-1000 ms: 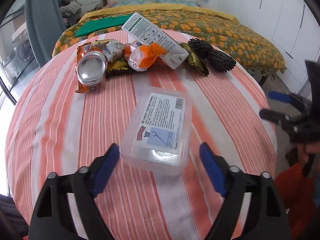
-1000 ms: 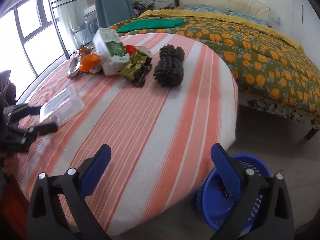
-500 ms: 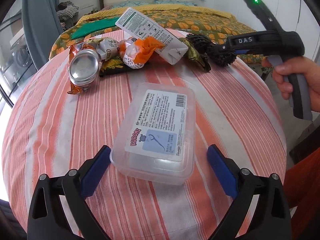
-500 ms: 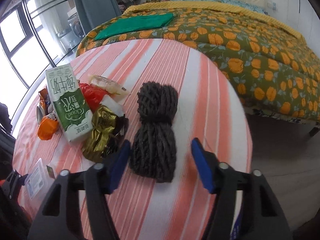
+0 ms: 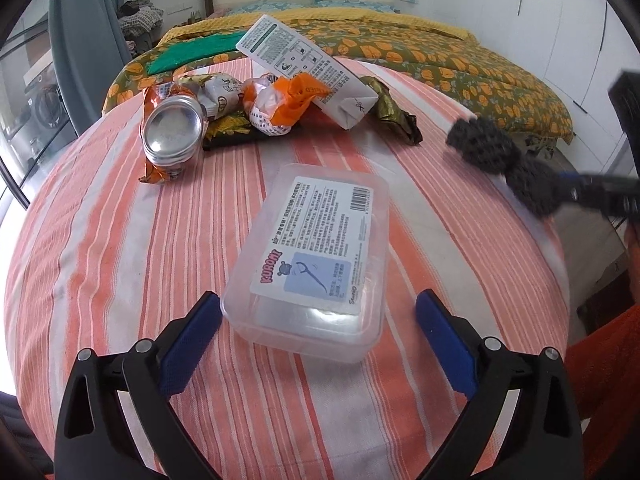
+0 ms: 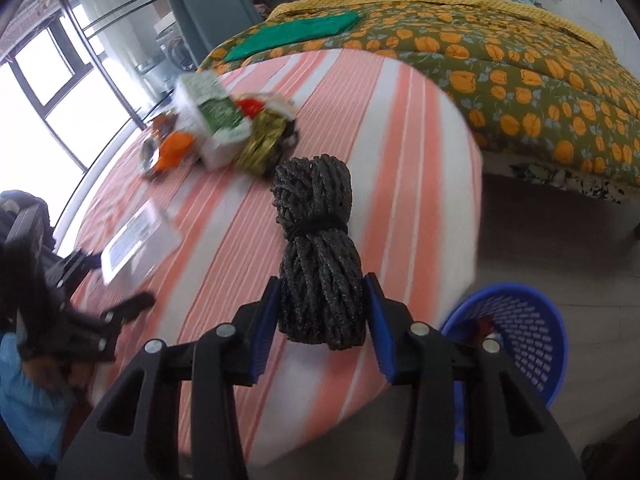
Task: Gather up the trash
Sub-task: 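Grasp the black coiled rope with the right tool while the left tool holds the box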
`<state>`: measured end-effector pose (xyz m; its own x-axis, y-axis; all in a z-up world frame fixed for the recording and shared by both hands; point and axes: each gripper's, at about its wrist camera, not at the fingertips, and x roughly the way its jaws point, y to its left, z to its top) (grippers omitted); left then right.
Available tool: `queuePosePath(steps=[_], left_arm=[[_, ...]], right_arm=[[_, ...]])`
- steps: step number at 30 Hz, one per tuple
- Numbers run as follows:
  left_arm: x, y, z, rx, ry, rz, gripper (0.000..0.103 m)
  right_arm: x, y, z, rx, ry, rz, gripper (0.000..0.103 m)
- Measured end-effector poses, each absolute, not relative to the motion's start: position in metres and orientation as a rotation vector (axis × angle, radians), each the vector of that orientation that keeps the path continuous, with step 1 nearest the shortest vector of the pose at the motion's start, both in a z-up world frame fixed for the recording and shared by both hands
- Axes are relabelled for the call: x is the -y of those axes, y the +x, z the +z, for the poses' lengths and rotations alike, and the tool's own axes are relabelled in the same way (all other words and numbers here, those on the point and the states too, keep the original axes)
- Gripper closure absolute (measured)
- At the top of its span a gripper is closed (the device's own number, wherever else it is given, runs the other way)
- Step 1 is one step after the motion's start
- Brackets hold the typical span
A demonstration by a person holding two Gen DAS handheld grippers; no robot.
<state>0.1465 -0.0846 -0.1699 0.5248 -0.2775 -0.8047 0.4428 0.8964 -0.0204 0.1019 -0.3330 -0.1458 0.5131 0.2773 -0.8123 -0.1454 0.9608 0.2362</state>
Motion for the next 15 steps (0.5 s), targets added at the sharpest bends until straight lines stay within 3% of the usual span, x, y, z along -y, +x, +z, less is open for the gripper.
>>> queuePosePath(steps=[3, 5, 15], left_arm=[[0.082, 0.143, -0.167, -0.919, 0.184, -0.45, 0.007], [0.08, 0.142, -0.163, -0.91, 0.18, -0.456, 0.007], [0.089, 0.154, -0.144, -0.936, 0.252, -0.517, 0.007]], right_arm=[[0.319, 0.087, -0.151, -1.012, 0.101, 0.282, 0.058], [0.314, 0.085, -0.154, -1.015, 0.07, 0.284, 0.037], [0.322, 0.099, -0.13, -0.996, 0.018, 0.26, 0.025]])
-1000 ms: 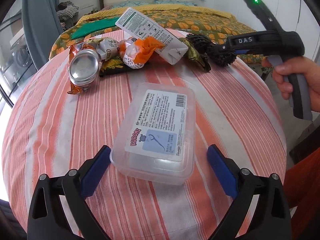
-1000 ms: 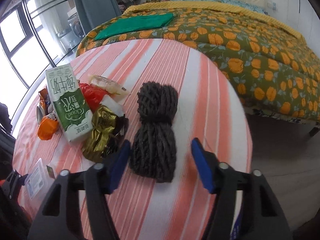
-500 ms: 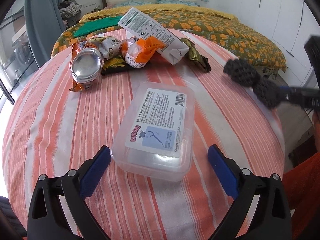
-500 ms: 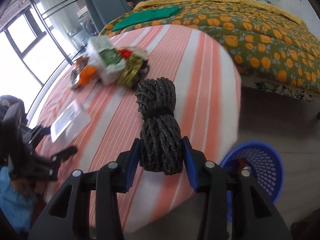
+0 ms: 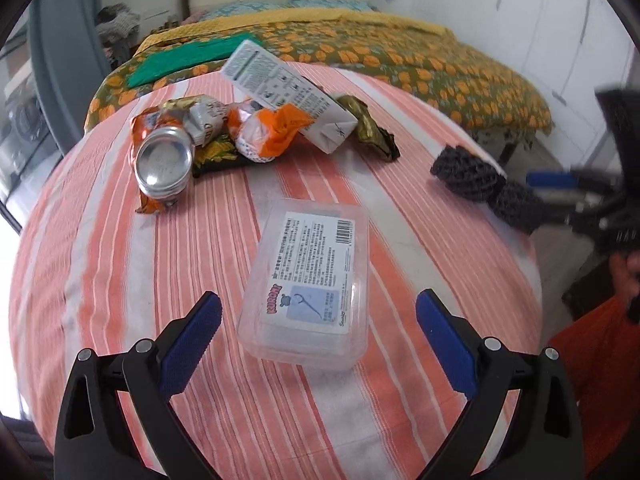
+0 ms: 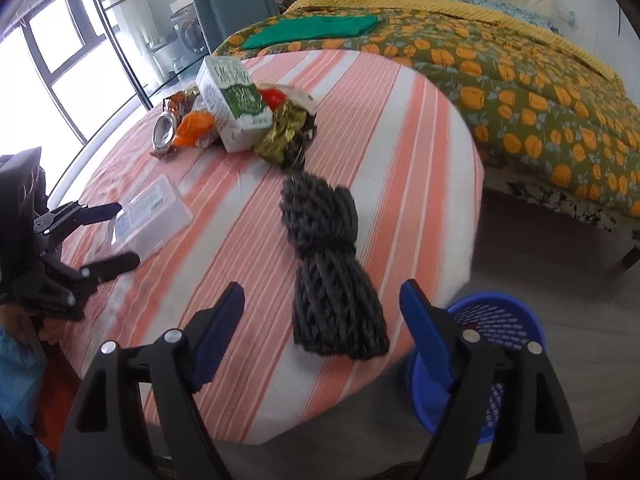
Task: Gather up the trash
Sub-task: 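Grasp the black coiled rope with the right tool while the left tool holds the box, then carry the box and rope over the blue wastebasket and open both tools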
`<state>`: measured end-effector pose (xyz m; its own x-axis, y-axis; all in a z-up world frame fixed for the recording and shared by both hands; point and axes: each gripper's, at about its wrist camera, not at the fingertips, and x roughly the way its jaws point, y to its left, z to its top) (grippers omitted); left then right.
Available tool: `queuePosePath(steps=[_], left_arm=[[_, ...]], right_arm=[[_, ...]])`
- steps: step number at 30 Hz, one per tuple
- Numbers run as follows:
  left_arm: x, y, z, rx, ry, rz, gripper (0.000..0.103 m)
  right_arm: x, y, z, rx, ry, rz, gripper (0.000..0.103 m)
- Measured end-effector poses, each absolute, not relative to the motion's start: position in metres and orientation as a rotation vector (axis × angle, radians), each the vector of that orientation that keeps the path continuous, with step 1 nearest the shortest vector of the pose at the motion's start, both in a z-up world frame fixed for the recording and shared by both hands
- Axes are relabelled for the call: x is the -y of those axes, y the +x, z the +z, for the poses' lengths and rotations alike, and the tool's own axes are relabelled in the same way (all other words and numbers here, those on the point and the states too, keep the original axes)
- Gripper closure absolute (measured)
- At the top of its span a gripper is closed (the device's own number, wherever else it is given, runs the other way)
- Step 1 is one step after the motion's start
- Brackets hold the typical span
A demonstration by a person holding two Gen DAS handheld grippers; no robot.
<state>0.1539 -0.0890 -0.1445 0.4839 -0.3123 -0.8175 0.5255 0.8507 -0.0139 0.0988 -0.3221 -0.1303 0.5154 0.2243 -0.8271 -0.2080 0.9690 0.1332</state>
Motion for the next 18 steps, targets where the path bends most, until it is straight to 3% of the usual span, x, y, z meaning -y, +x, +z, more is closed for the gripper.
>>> queuePosePath(steps=[6, 12, 14, 15, 18], left_arm=[[0.1, 0.164, -0.144, -0.946, 0.356, -0.512, 0.009], [0.107, 0.171, -0.147, -0.954, 0.447, -0.483, 0.022], [0.11, 0.175, -0.15, -0.97, 0.459, -0.48, 0.033], [0.109, 0.176, -0.15, -0.976, 0.447, -0.493, 0.043], [0.109, 0.176, -0.148, -0.967, 0.437, -0.464, 0.043]], right_arm=[[0.309, 0.134, -0.133, -1.084, -0.036, 0.277, 0.025], [0.301, 0.141, -0.145, -1.134, -0.091, 0.282, 0.051], [0.301, 0.139, -0.147, -1.13, -0.099, 0.275, 0.067], [0.303, 0.137, -0.145, -1.119, -0.092, 0.273, 0.067], [0.313, 0.13, -0.135, -1.077, -0.037, 0.281, 0.068]])
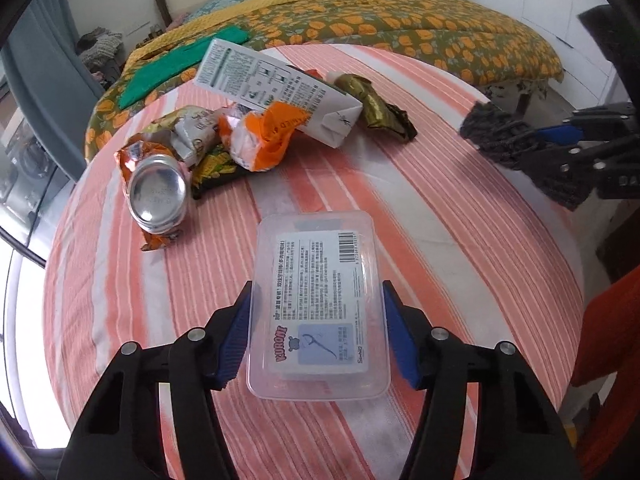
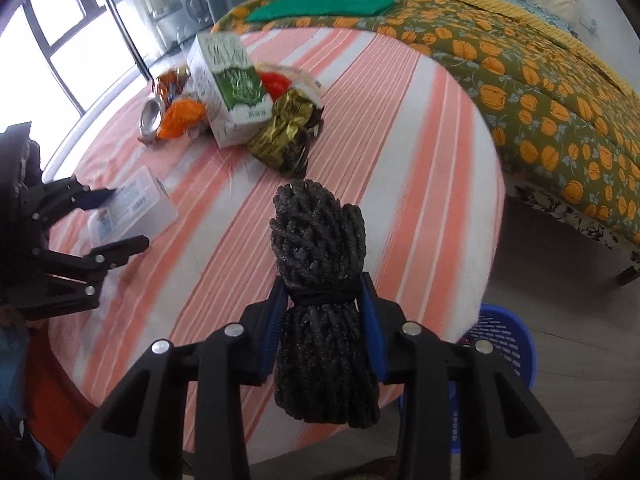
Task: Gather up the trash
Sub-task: 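Carry the box and rope over the blue wastebasket and open both tools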
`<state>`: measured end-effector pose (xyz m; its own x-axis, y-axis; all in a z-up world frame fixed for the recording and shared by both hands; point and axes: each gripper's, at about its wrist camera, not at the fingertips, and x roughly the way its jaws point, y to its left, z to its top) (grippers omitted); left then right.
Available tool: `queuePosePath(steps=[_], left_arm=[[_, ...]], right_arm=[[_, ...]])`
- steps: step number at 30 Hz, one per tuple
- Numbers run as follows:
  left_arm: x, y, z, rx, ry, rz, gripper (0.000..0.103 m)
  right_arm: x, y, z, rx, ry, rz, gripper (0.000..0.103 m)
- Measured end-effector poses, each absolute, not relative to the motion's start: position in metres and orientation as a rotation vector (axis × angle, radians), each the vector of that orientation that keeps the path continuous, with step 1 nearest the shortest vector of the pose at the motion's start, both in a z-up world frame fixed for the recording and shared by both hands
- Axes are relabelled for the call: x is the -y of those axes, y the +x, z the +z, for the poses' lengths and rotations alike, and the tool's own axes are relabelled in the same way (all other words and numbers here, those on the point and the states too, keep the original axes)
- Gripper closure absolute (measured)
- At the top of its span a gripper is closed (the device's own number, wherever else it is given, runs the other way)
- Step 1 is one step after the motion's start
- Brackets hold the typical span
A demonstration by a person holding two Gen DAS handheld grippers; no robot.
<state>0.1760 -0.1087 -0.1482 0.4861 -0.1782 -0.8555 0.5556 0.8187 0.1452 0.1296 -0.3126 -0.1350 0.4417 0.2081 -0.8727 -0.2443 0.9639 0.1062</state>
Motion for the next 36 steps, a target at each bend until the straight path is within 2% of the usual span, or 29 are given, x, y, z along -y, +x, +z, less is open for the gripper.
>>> queuePosePath(steps=[9, 18, 25, 36], left_arm=[[0.15, 0.163, -0.114, -0.926, 0.244, -0.585, 0.043], [0.282, 0.125, -0.091, -0.903, 0.176, -0.808, 0.043], [0.368, 0.113, -0.131, -1.002, 0.143, -0.833, 0.043], [0.43, 0.123, -0.213, -1.102, 0.149, -0.797, 0.043]], right_arm=[[0.393, 0.11, -0.107, -0.984, 0.144, 0.232, 0.068], [0.511, 0.084, -0.136, -1.011, 0.23, 0.025, 0.068], [0.568, 0.073, -0.184, -1.074, 0.37, -0.055, 0.068], [0.599, 0.071, -0.205, -1.091, 0.422, -0.1, 0.068]])
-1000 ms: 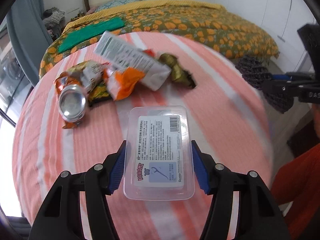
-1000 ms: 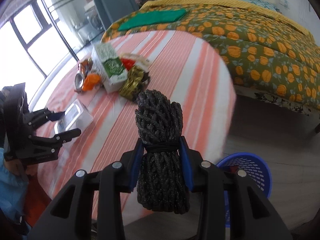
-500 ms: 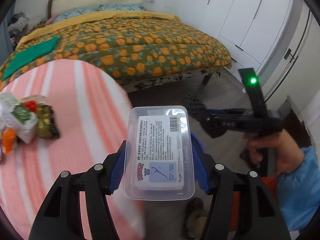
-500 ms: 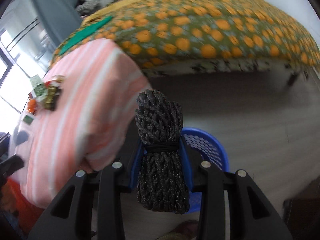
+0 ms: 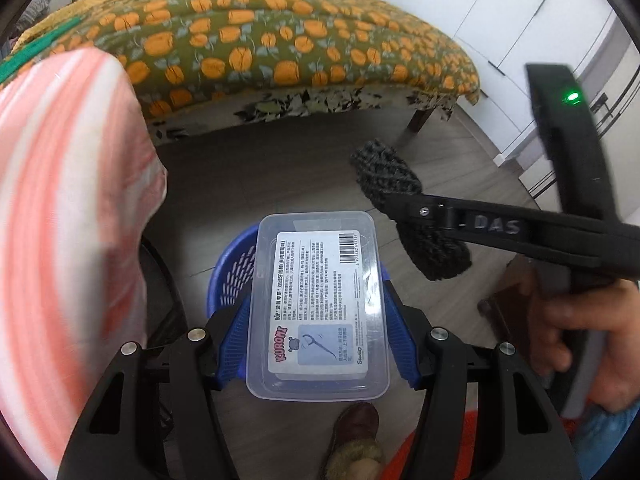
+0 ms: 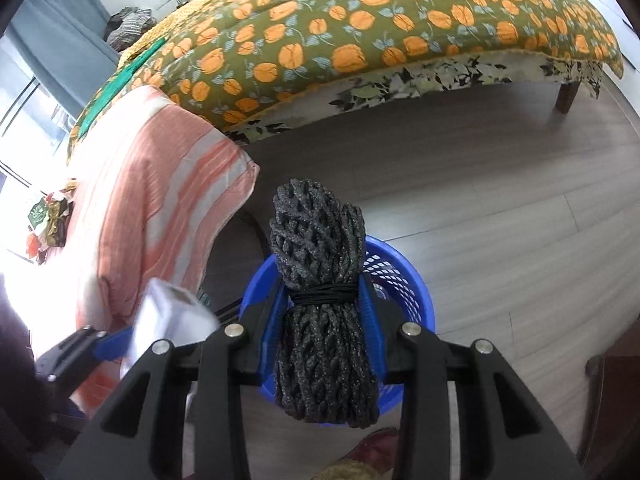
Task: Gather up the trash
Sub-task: 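Carry the box and rope over the blue wastebasket and open both tools, then move both open tools back over the table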
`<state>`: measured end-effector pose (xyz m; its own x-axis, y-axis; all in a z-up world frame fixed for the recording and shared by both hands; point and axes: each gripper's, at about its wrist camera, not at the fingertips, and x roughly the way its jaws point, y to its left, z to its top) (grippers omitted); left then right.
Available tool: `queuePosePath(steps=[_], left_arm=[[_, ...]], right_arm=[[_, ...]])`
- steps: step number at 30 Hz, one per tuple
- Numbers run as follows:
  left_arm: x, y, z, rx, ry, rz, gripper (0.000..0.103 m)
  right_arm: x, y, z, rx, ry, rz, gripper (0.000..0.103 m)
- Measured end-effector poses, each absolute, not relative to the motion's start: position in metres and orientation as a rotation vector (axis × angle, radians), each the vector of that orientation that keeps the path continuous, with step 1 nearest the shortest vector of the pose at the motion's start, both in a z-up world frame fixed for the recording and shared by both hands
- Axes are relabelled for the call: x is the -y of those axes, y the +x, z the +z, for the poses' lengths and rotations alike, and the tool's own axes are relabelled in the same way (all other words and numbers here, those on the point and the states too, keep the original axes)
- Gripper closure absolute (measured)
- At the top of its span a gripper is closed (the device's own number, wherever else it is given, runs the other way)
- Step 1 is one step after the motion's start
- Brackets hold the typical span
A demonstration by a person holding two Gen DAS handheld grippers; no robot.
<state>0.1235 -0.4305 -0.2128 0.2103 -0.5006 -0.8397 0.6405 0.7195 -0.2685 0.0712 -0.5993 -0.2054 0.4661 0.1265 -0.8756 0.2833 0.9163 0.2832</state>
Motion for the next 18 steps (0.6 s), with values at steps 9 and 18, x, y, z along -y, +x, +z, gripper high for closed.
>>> queuePosePath(steps=[9, 18], left_arm=[[0.452, 0.134, -0.253, -1.122, 0.173, -0.77, 0.042], [0.452, 0.134, -0.266, -1.099, 0.177, -0.752, 0.012]], right_arm=[[0.612, 0.074, -0.211, -1.08, 0.474, -0.098, 0.068], [0.621, 0.078, -0.208, -1.042, 0.524, -0.12, 0.029]])
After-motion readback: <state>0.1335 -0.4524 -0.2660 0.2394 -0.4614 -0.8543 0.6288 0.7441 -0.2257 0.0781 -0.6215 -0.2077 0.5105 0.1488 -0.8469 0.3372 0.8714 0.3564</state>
